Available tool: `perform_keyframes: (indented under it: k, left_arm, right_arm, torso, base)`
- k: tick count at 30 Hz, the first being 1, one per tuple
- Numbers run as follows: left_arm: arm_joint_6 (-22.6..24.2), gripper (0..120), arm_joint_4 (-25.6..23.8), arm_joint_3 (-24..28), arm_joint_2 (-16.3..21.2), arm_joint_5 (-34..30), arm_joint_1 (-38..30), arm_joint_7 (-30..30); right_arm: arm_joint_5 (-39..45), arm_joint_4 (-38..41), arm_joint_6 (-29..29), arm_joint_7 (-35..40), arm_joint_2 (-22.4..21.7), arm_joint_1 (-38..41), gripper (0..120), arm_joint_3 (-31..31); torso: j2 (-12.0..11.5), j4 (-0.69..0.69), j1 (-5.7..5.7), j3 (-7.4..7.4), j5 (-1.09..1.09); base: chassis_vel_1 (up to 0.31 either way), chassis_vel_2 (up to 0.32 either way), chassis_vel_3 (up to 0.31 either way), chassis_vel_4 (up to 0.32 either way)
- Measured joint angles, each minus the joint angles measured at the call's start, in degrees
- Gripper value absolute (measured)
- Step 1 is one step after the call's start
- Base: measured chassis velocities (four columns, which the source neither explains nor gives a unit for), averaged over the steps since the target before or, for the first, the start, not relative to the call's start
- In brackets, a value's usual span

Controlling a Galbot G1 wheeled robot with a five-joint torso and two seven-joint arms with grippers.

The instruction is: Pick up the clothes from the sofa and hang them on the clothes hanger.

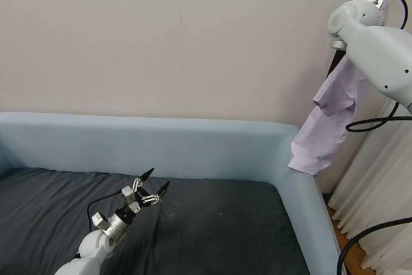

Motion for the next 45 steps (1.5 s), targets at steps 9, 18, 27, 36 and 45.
perform_keyframes:
  k: [9, 18, 27, 36, 45]
  left_arm:
    - [0.54, 100, -2.18, -1.36, -0.92, -1.46, 1.95, -0.04]
    - [1.26, 100, -10.01, -5.9, -1.46, -3.26, 8.52, -0.19]
    - [5.42, 100, -26.17, -12.61, -5.12, 1.65, 21.35, -15.84]
    - [10.45, 100, -42.84, -12.3, -14.07, 22.9, 29.68, -46.95]
    - [4.96, 100, -43.31, -10.06, -19.03, 31.8, 35.22, -48.32]
  right_arm:
    - [0.34, 14.45, 3.79, 1.87, -5.52, -3.77, 36, 4.15]
    - [5.44, 48.74, 19.94, -11.01, -19.57, -18.12, 68, 14.8]
    - [-10.63, 67.38, 34.94, -44.08, -30.7, -58.14, 98, 37.05]
    - [-37.78, 67.87, 39.7, -50.02, -15.3, -95.57, 100, 53.64]
    - [-53.95, 72.73, 36.71, -59.13, 1.87, -119.62, 100, 73.41]
  torso:
    - [0.0, 0.01, 0.0, 0.0, 0.01]
    - [0.0, 0.01, -0.01, -0.01, 0.01]
    - [0.02, -0.03, -0.03, -0.02, 0.03]
    - [0.01, 0.0, -0.01, 0.0, 0.06]
    - [0.01, -0.05, -0.02, -0.01, 0.02]
  base:
    - [0.0, 0.0, 0.0, 0.0]
    - [0.0, 0.0, 0.0, 0.0]
    - [0.0, 0.0, 0.0, 0.0]
    - [0.0, 0.0, 0.0, 0.0]
    - [0.0, 0.0, 0.0, 0.0]
